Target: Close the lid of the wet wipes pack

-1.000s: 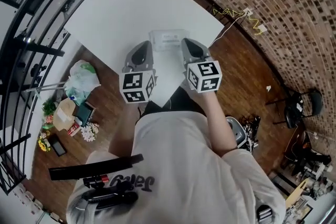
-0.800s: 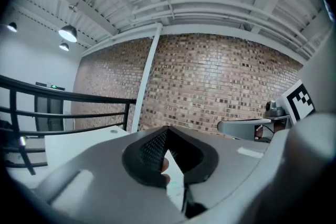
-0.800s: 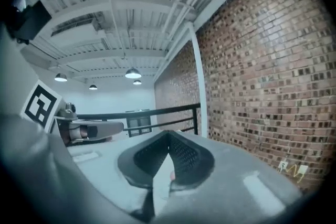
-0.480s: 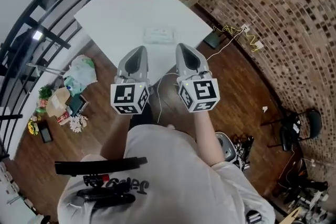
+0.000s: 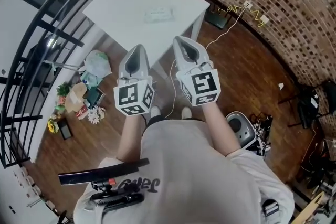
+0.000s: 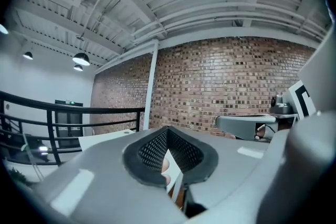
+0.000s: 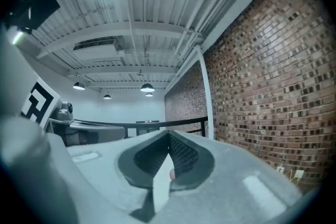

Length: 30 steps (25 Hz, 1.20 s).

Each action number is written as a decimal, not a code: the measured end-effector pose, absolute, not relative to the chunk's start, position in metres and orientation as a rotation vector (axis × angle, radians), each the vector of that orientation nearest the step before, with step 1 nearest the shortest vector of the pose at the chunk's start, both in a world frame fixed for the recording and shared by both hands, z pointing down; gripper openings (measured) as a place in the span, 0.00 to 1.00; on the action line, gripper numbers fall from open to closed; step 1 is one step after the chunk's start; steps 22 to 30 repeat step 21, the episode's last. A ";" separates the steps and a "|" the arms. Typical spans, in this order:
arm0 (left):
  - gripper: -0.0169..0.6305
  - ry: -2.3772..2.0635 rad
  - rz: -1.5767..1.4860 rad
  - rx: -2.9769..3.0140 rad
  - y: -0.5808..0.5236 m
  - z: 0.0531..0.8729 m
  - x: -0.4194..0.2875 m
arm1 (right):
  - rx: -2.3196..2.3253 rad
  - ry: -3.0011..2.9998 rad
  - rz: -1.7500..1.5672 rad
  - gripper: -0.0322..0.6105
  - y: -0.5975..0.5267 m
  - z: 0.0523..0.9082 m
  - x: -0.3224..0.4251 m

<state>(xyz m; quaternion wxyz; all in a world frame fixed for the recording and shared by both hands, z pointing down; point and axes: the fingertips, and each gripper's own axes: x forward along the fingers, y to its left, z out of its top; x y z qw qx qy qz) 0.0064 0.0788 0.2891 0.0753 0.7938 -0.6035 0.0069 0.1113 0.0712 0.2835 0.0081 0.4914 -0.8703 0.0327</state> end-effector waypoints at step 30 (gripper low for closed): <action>0.05 -1.828 -0.083 2.411 0.137 0.270 -0.110 | 1.647 -2.671 0.112 0.03 0.117 0.285 0.024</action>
